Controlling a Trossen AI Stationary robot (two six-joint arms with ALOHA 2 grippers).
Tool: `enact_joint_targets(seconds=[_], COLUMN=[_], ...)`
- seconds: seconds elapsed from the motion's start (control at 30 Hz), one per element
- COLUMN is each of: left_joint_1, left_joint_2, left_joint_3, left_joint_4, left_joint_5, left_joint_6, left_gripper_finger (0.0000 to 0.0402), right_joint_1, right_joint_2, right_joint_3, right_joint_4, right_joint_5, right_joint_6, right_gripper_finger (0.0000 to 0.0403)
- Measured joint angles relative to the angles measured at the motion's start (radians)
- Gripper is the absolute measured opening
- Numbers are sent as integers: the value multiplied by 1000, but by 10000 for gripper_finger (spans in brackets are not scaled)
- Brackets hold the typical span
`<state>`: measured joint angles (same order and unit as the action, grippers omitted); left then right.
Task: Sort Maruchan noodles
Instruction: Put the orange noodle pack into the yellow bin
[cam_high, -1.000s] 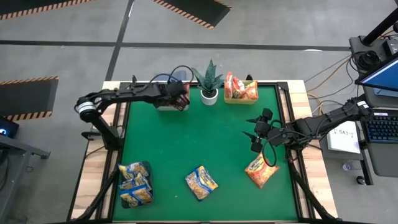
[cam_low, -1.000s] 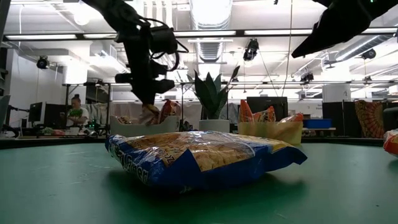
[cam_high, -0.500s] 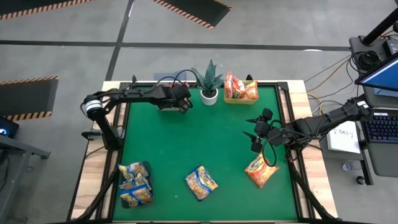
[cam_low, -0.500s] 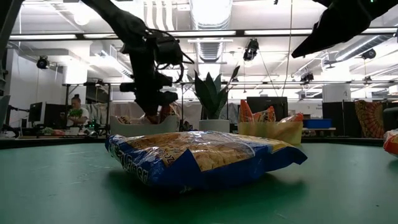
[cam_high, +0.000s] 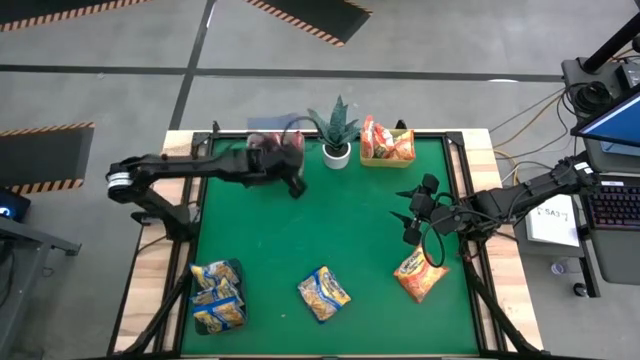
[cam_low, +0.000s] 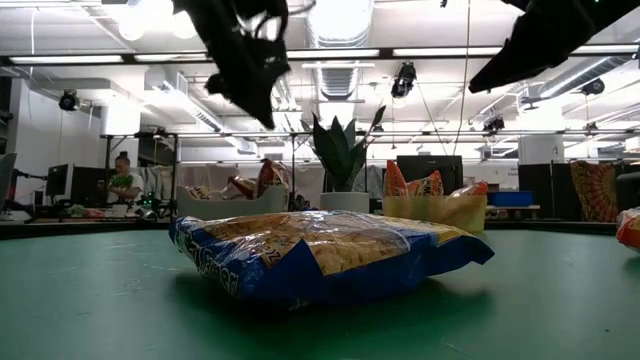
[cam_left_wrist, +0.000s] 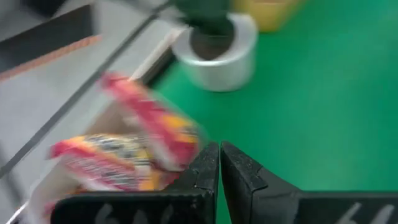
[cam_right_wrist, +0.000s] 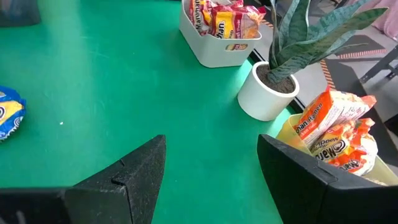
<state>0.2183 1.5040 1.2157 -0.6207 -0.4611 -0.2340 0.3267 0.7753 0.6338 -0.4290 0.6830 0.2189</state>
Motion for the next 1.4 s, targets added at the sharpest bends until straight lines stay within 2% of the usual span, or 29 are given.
enact_joint_targets(seconds=[0.17,0.37,0.57,0.67,0.83,1.0,1.13,1.23,1.3,1.4], left_joint_1=[-141,-311,-463,-500,-507,-507,-507,-507,-507,-507], left_joint_2=[-8,35,63,59,54,54,53,53,53,53], left_joint_3=[0,0,-1,-13,-31,-50,-51,-51,-51,-52], left_joint_4=[0,29,99,131,167,175,179,183,184,184], left_joint_5=[137,158,224,221,218,212,210,209,209,209], left_joint_6=[59,183,338,375,381,382,382,382,382,382], left_gripper_finger=[0,0,0,0,0,0,0,0,0,0], right_joint_1=[0,0,3,9,39,77,115,143,162,181], right_joint_2=[0,0,18,66,188,307,379,421,439,457], right_joint_3=[0,0,-18,-39,-36,16,75,117,139,147], right_joint_4=[0,0,1,5,112,68,-104,-272,-365,-411], right_joint_5=[0,-1,-68,-179,-470,-752,-915,-999,-1018,-1014], right_joint_6=[34,138,360,495,605,724,859,948,986,1019], right_gripper_finger=[242,231,192,158,84,18,13,12,12,12])
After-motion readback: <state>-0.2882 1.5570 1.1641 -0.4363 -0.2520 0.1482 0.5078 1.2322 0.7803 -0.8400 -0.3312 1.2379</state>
